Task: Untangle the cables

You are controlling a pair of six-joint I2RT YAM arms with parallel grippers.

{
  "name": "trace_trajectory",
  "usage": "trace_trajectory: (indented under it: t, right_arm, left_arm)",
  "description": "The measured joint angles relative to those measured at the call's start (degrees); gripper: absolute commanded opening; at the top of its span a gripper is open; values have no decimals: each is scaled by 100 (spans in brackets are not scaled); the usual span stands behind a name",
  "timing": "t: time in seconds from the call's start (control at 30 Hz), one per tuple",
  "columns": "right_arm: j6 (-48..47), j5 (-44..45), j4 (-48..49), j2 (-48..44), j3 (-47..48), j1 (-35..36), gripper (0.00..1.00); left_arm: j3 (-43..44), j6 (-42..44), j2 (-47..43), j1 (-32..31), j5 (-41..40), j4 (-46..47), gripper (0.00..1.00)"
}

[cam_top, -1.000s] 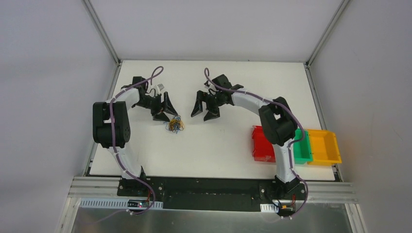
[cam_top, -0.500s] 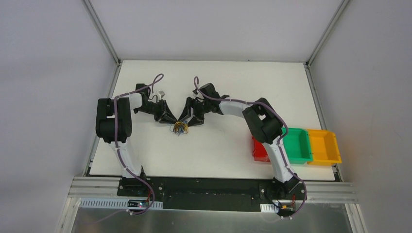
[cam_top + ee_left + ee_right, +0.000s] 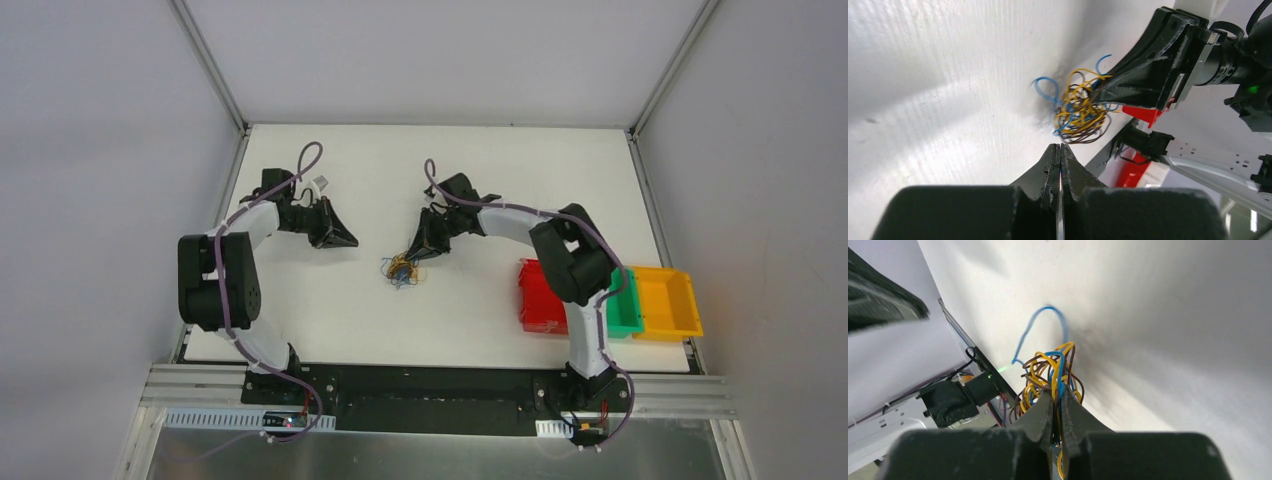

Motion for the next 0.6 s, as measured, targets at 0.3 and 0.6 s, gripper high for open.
trace_trajectory:
  t: [0.3,0.6]
  right_arm:
    - [-601,-356,-299,-1364,-546,-426,0]
    - [-310,-704,-66,-1349,-369,-2,0]
  left_arm:
    - [-33,420,-1058,4,461,-48,83]
    - [-24,328,-957,-1635,610,4,49]
